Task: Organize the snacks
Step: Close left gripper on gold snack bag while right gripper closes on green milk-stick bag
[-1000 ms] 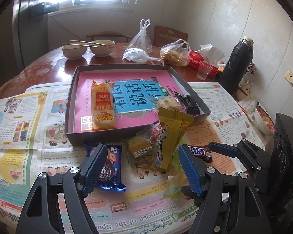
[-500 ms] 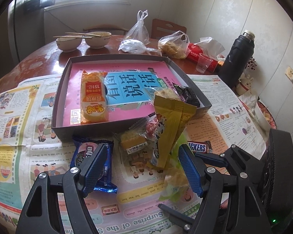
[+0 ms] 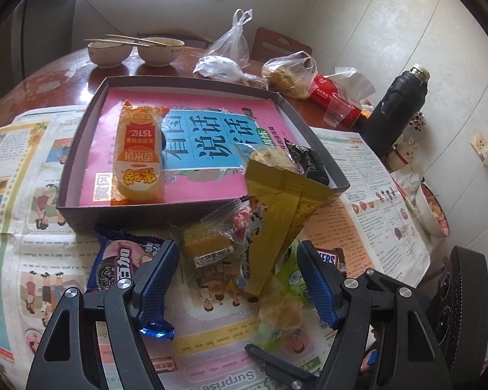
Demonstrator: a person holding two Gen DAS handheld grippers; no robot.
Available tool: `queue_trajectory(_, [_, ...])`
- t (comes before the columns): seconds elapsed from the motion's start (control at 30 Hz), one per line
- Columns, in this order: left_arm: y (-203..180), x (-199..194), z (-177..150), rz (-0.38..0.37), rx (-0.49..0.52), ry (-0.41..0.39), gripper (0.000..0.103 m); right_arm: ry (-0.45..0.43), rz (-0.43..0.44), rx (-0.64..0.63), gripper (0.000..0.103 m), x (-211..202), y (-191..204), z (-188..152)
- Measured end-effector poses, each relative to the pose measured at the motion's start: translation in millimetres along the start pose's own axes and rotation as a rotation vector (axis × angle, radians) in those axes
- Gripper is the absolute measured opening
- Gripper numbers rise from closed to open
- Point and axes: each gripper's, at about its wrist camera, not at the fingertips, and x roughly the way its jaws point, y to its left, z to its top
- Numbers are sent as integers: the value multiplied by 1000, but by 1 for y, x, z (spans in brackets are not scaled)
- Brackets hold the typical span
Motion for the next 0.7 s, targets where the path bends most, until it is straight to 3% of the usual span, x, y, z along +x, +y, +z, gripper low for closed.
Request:
queue_trajectory(0.1, [0, 4, 1, -33, -17, 12, 62, 7, 35, 10, 50, -1, 0, 0])
queue_trajectory(0.17, [-1, 6, 2, -45, -19, 16, 55, 7, 36, 11, 48, -1, 1, 0])
queue_trajectory(0.33, [0, 9, 2, -79, -25, 25, 26, 4, 43, 14, 47, -2, -1, -1])
queue_trajectory(0.5, [8, 1, 3, -88, -40, 5, 18, -2, 51, 22, 46, -2, -2, -1])
queue_trajectory(0.7, [20, -17, 4, -87, -61, -29, 18, -6, 55, 60, 46, -1, -12, 2])
